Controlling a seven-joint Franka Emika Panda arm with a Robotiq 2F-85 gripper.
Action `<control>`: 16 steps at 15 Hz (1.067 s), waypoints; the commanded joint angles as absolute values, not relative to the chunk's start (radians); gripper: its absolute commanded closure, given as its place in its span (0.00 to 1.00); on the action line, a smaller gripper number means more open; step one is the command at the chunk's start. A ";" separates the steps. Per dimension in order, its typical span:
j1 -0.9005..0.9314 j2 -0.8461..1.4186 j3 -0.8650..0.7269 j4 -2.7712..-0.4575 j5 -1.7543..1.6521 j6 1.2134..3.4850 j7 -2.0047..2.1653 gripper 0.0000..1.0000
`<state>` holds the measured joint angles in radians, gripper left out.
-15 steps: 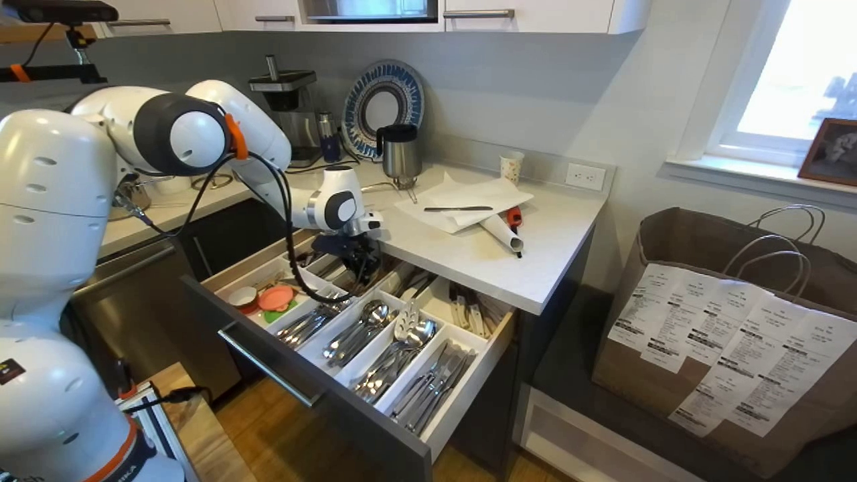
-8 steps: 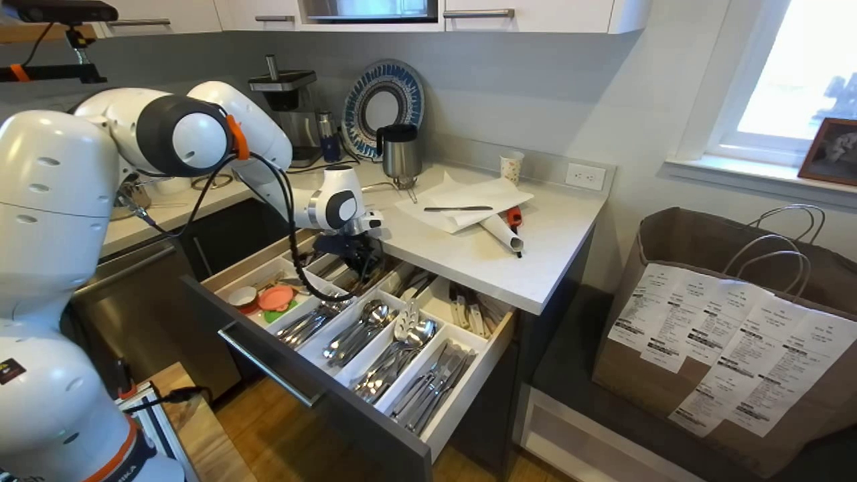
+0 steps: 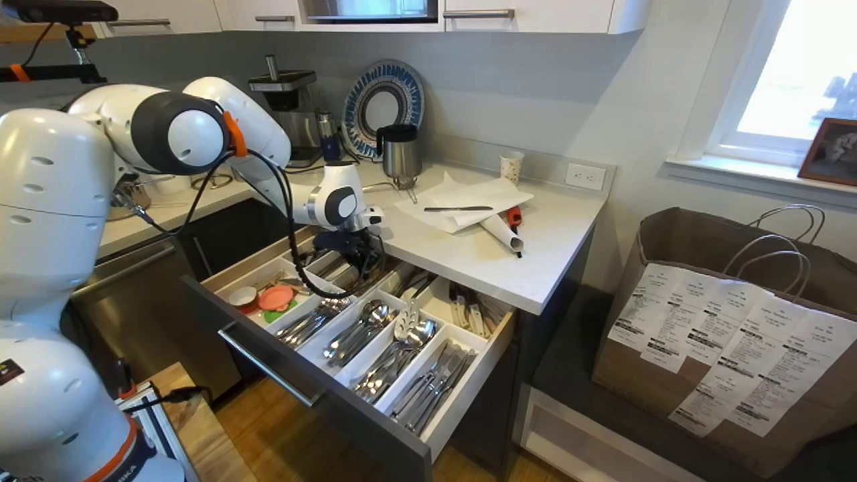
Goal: Pick up one chopstick from the open drawer and put it on the kitchen paper on the kitchen counter
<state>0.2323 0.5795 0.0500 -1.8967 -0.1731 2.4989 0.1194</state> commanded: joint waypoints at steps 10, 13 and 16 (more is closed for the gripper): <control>0.115 0.419 0.124 -1.964 0.043 2.211 -0.031 0.98; 0.119 0.381 0.109 -1.992 0.021 2.141 -0.015 0.98; 0.130 0.339 0.112 -2.045 -0.021 2.113 -0.041 0.98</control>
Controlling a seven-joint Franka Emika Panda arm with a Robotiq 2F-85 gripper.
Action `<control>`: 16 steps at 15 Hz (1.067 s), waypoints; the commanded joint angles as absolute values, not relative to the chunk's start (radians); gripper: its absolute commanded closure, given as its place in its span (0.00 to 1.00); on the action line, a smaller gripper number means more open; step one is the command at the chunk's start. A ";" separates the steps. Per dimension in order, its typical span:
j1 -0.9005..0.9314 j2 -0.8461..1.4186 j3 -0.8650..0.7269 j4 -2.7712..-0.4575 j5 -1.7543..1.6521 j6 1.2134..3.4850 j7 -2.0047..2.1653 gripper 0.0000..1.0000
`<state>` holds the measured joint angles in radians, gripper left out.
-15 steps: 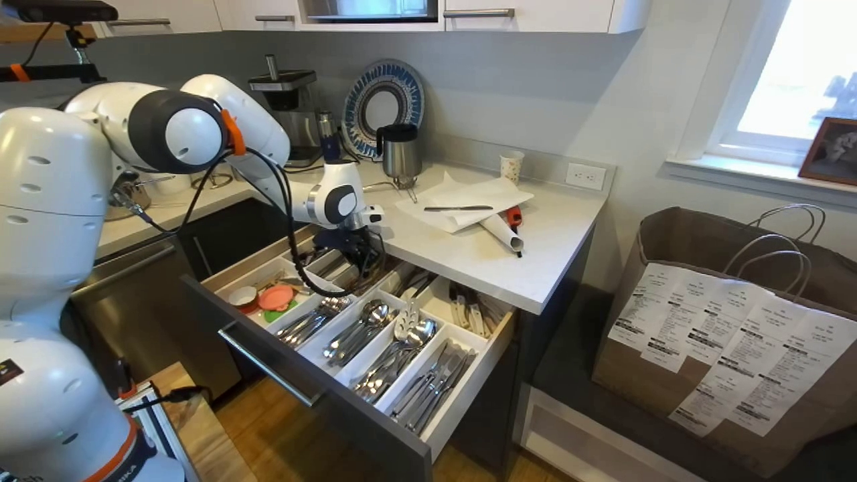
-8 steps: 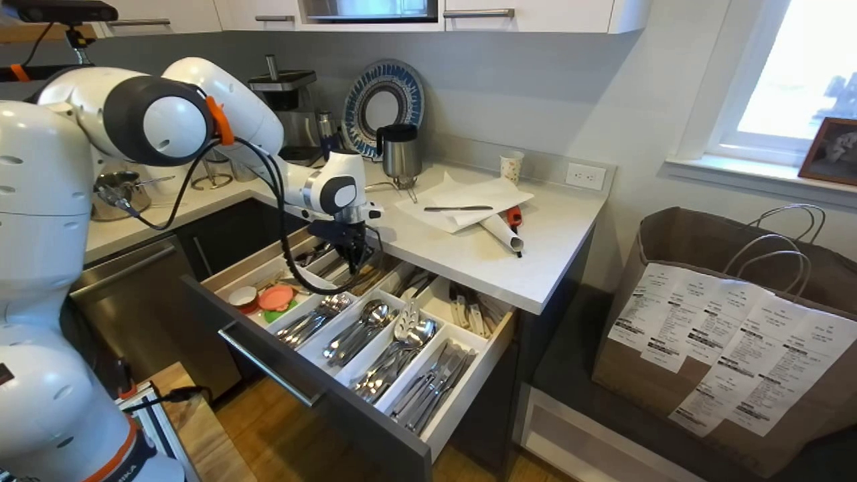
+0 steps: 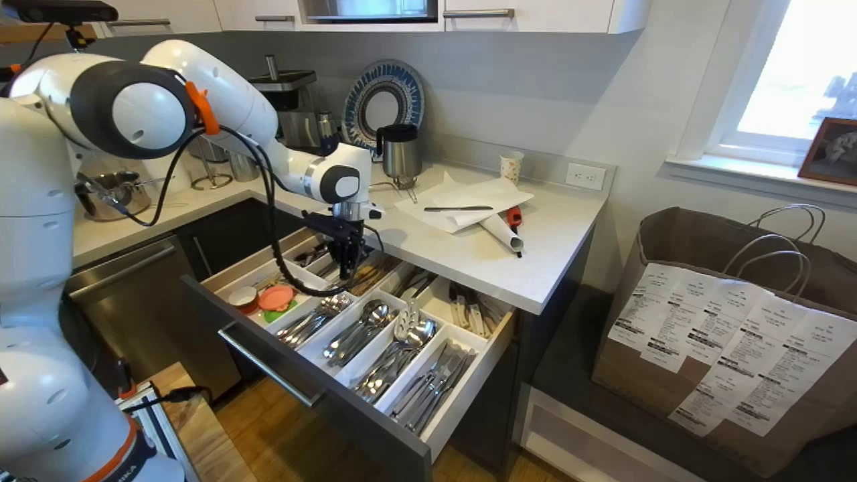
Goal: Pick up one chopstick from the open drawer and put it on the kitchen paper on the kitchen counter
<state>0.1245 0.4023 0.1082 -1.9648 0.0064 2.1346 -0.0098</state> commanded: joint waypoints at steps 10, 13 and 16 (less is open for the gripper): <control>0.102 0.149 0.161 -2.262 -0.008 2.185 -0.409 0.98; 0.090 0.089 0.166 -2.309 0.036 2.219 -0.569 0.98; 0.084 0.045 0.160 -2.331 0.094 2.205 -0.747 0.98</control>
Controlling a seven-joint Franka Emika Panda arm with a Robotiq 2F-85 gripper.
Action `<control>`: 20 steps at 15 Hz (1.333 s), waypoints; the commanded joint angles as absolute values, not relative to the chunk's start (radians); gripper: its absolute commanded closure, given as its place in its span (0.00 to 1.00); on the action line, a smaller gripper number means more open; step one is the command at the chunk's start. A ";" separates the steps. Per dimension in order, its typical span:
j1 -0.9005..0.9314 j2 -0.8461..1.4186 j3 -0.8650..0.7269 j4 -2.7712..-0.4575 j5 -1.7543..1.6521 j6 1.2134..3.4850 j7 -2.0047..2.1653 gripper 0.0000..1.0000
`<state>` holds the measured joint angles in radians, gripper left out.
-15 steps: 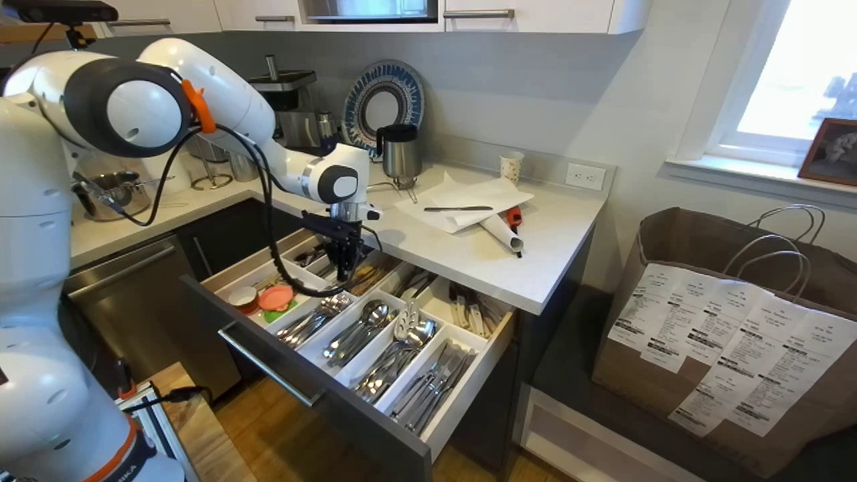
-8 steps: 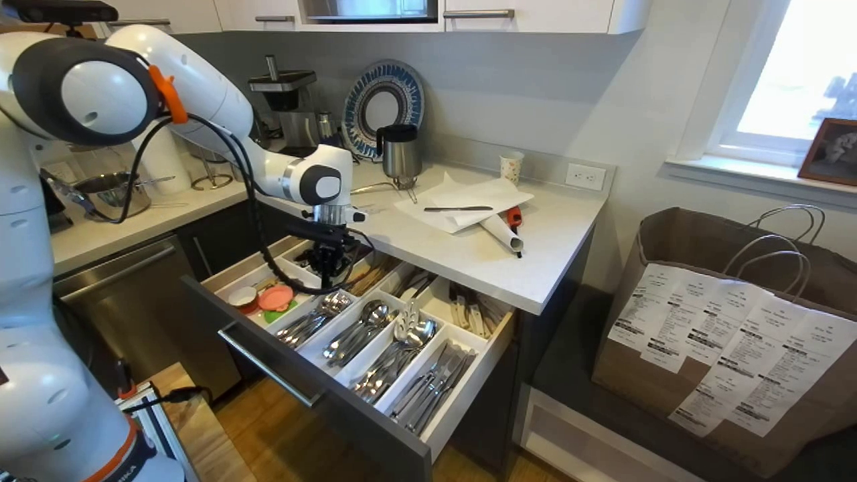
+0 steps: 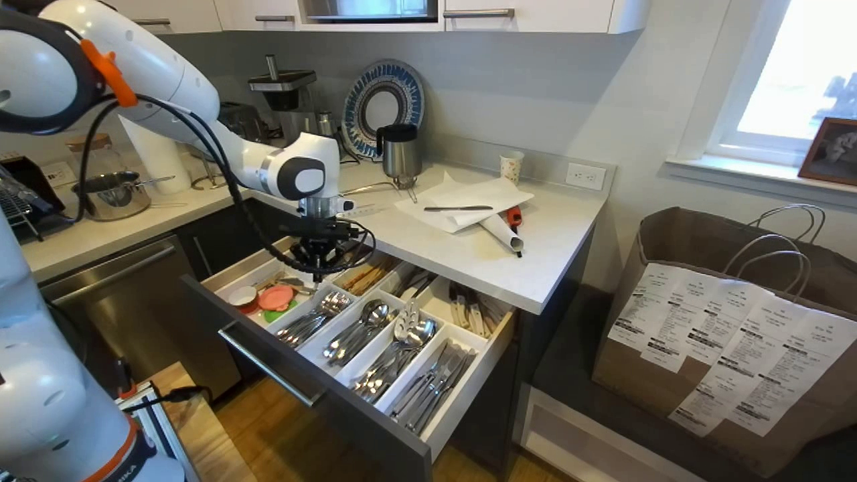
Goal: Pick up one chopstick from the open drawer and put it on the kitchen paper on the kitchen counter
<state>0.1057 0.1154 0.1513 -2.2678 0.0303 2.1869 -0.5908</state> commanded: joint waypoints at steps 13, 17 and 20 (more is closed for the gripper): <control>0.056 -0.066 0.043 -2.283 0.618 2.016 -1.192 0.98; 0.045 -0.059 0.019 -2.226 0.721 2.019 -1.040 0.98; 0.044 -0.022 0.020 -2.163 0.738 2.059 -0.877 0.98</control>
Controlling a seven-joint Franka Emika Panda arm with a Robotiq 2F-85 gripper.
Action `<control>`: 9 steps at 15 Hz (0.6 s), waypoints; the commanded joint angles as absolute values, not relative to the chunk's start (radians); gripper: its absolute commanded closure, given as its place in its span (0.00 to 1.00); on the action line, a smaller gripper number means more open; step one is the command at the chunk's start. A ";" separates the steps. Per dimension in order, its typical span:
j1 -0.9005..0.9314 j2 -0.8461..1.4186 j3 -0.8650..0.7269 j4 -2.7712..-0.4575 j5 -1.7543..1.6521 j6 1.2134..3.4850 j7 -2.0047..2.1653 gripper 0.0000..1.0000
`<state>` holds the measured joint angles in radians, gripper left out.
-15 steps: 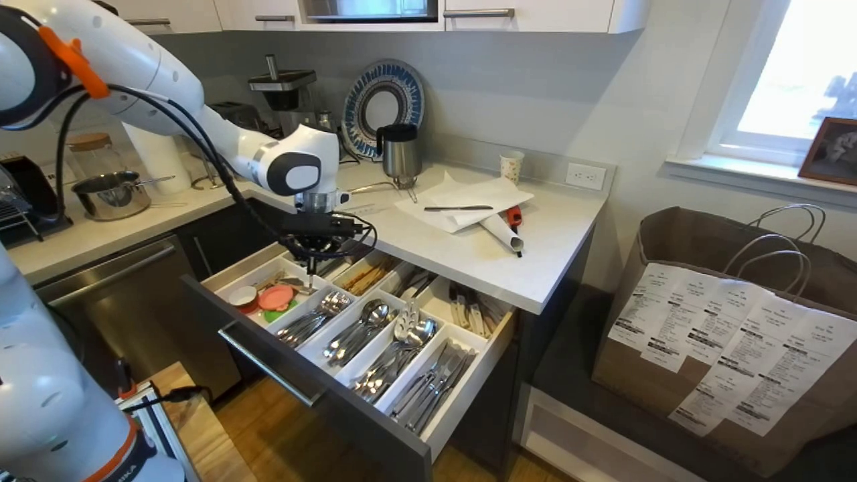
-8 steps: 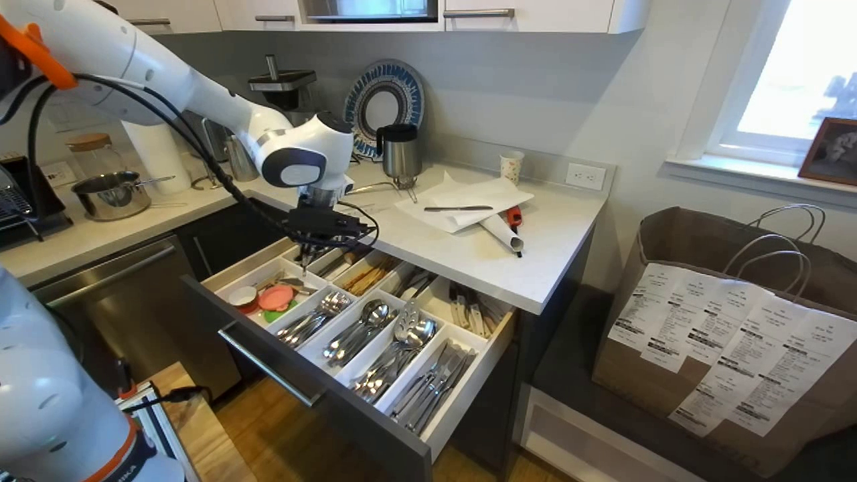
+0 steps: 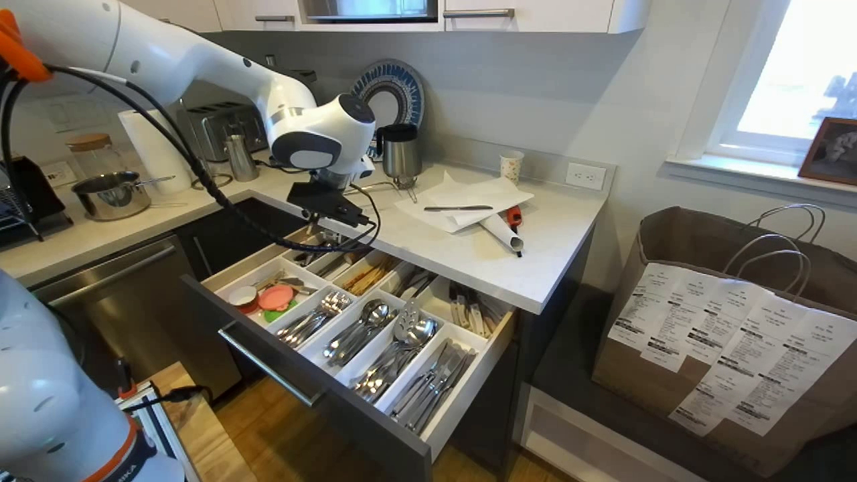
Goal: Pick up one chopstick from the open drawer and put it on the kitchen paper on the kitchen counter
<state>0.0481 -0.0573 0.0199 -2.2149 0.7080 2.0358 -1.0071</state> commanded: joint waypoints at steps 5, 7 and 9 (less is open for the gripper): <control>0.044 -0.022 0.023 -2.151 0.718 2.076 -0.842 0.91; 0.044 -0.015 0.024 -2.148 0.719 2.077 -0.839 0.91; 0.043 -0.012 0.024 -2.146 0.720 2.077 -0.837 0.91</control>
<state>0.0480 -0.0119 0.0199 -2.1475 0.7208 2.0793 -0.8383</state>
